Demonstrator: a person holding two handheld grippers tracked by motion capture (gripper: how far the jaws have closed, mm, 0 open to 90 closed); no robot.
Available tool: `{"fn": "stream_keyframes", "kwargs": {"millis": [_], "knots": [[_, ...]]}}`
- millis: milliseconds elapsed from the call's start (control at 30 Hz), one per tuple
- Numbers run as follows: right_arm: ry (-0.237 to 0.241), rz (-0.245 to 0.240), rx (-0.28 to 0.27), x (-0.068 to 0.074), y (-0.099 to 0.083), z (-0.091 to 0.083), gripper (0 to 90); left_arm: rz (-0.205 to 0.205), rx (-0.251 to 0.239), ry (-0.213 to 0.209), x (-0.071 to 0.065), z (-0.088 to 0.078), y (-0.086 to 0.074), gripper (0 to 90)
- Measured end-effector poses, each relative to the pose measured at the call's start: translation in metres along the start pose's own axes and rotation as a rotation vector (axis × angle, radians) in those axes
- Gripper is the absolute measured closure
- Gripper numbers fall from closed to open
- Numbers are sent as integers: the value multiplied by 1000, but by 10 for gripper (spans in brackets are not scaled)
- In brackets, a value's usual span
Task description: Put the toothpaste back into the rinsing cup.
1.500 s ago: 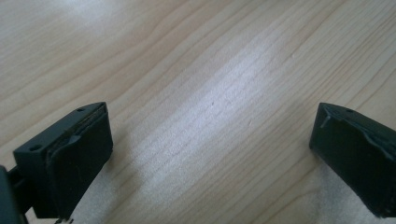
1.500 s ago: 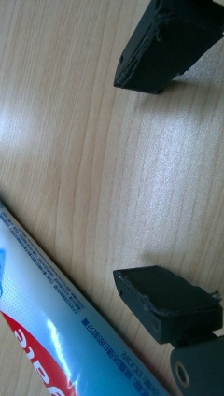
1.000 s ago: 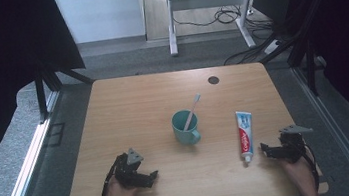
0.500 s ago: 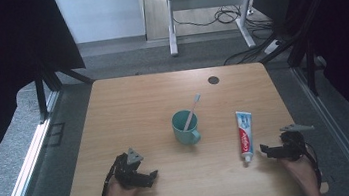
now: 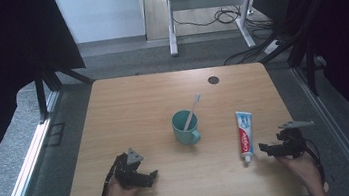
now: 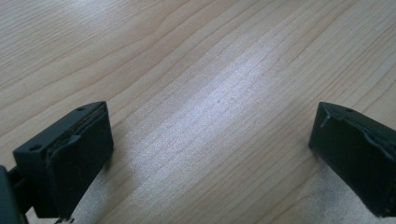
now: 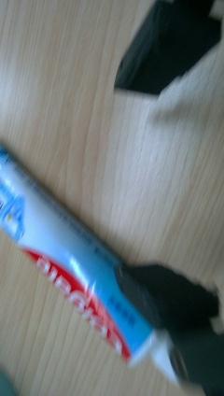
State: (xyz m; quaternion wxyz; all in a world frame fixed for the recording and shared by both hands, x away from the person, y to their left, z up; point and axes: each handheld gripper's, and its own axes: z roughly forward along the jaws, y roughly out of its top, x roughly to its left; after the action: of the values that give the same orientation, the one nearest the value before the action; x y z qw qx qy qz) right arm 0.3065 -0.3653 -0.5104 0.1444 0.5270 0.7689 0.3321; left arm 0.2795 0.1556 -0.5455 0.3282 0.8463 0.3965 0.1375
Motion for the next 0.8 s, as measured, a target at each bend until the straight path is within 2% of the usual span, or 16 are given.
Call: {"fn": "stream_keyframes", "kwargs": {"millis": [267, 367, 467, 533, 800], "knots": [[48, -33, -2, 9, 14, -3, 482, -1, 0, 0, 0, 0, 0, 0], [57, -66, -1, 13, 19, -2, 630, -1, 0, 1, 0, 0, 0, 0], [61, -80, -5, 14, 24, 3, 822, -1, 0, 1, 0, 0, 0, 0], [58, -75, -7, 12, 27, 7, 890, 0, 0, 0, 0, 0, 0, 0], [0, -52, 22, 0, 39, 30, 894, 1, 0, 0, 0, 0, 0, 0]]}}
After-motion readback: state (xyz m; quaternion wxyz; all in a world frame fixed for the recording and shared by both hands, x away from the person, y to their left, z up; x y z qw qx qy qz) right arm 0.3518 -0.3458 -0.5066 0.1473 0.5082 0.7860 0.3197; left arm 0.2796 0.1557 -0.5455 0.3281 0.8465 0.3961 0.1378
